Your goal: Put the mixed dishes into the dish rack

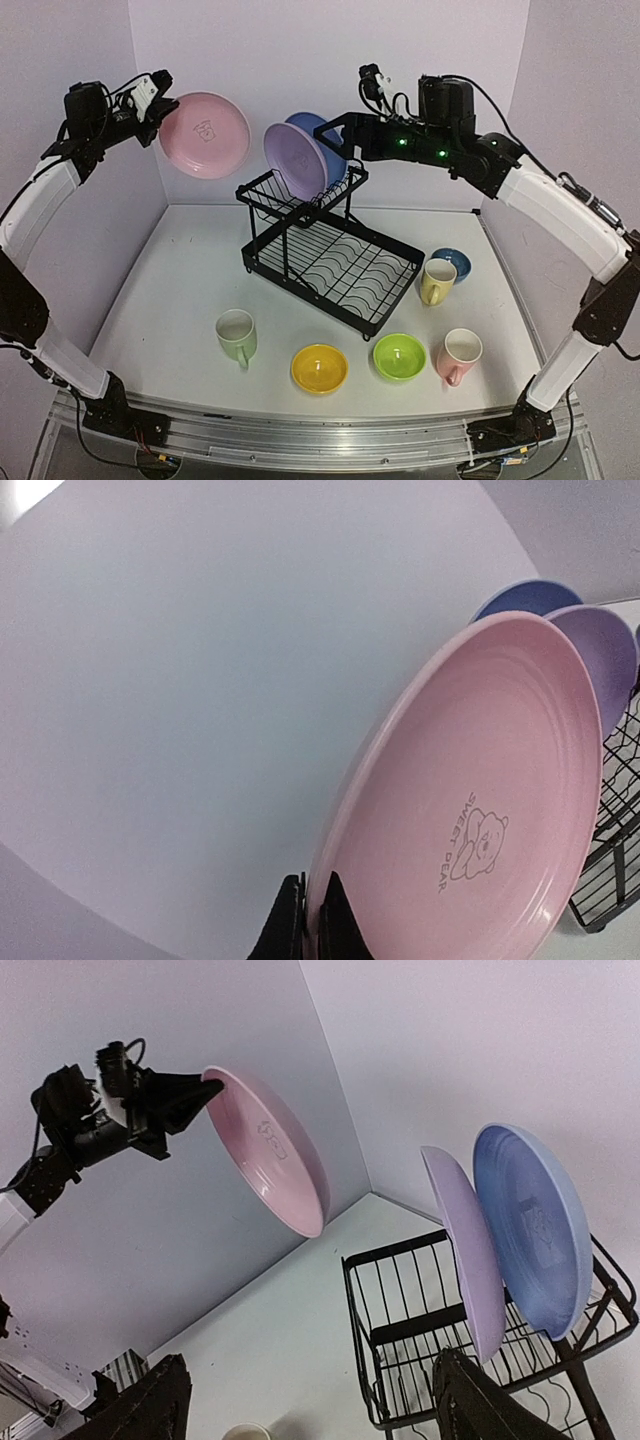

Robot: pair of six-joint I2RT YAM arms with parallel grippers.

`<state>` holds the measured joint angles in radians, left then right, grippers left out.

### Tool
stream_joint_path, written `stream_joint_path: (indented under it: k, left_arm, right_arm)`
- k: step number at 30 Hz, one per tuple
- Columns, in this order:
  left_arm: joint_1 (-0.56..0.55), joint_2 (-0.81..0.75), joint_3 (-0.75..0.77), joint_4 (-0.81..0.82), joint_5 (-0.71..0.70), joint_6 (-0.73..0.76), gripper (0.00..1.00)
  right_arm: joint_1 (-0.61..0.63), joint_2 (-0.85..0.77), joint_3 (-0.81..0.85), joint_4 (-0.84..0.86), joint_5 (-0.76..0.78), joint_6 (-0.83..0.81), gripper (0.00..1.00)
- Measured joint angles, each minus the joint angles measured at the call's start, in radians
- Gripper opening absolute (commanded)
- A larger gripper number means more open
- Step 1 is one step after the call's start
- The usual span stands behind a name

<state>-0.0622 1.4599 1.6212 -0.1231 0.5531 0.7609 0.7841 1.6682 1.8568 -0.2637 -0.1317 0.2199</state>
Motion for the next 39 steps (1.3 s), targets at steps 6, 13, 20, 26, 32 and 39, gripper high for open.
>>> stream_joint_path:
  k: [6,13,20,26,32,39]
  left_arm:
    - [-0.11,0.045,0.105,0.001,0.155,0.145,0.0]
    - [-0.22,0.178,0.232,-0.01,0.276,0.267,0.0]
    - [-0.253,0.286,0.305,-0.02,0.304,0.341,0.0]
    - [-0.279,0.325,0.311,-0.015,0.295,0.341,0.0]
    - [-0.301,0.38,0.355,0.001,0.264,0.311,0.0]
    - [-0.3,0.387,0.34,0.003,0.258,0.317,0.0]
  right_arm:
    - [0.0,0.066,0.006,0.047,-0.021,0.0,0.81]
    - [0.0,0.075,0.006,0.079,-0.029,-0.01,0.81]
    - [0.0,0.075,0.005,0.101,-0.026,-0.011,0.8]
    - [0.0,0.075,0.005,0.122,-0.026,-0.019,0.81]
    - [0.0,0.075,-0.005,0.139,-0.022,-0.031,0.82]
    - [0.0,0.076,-0.039,0.139,-0.002,-0.039,0.82]
